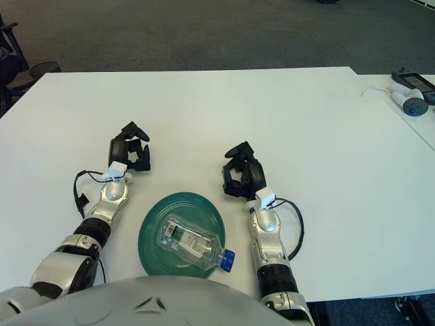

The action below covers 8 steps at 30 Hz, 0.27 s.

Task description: Put the bottle into the plate.

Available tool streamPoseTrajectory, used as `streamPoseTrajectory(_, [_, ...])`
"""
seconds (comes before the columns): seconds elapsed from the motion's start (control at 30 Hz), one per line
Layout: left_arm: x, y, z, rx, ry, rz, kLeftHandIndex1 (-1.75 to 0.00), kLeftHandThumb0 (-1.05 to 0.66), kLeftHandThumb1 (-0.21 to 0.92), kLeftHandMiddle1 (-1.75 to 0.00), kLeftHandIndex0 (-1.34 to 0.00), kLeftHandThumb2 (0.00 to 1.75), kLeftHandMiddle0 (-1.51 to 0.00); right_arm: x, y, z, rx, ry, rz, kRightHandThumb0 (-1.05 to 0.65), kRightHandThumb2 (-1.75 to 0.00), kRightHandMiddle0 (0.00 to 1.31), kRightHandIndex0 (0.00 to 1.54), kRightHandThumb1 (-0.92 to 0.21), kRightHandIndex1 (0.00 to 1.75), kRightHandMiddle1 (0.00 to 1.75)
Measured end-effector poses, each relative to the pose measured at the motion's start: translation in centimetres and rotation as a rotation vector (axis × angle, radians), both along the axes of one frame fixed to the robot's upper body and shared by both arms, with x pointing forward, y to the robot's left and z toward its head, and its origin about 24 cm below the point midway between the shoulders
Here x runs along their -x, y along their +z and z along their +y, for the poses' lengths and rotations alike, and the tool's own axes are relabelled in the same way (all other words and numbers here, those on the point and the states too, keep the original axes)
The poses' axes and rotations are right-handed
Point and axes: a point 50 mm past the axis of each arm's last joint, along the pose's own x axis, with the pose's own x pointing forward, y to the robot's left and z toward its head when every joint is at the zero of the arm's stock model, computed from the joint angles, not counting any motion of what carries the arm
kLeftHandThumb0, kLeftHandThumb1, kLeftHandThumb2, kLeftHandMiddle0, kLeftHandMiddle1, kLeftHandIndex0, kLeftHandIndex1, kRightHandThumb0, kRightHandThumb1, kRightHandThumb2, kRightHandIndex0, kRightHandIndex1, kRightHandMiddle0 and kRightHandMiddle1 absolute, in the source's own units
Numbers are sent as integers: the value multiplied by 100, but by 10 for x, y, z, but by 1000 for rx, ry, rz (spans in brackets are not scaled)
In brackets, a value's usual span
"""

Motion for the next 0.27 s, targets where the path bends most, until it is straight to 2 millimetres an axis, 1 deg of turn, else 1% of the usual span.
streamPoseTrajectory(0.13, [5,2,-6,69,-30,-4,-175,-61,2,-175,-86,168,-133,0,1,0,1,1,-9,0,-111,22,53,-50,170,175])
streamPoseTrajectory(0.27, [13,-2,-12,160,-46,56,-175,-61,3,-175,-86,167,-133,0,1,0,1,2,-10,0,-111,22,52,-50,171,175])
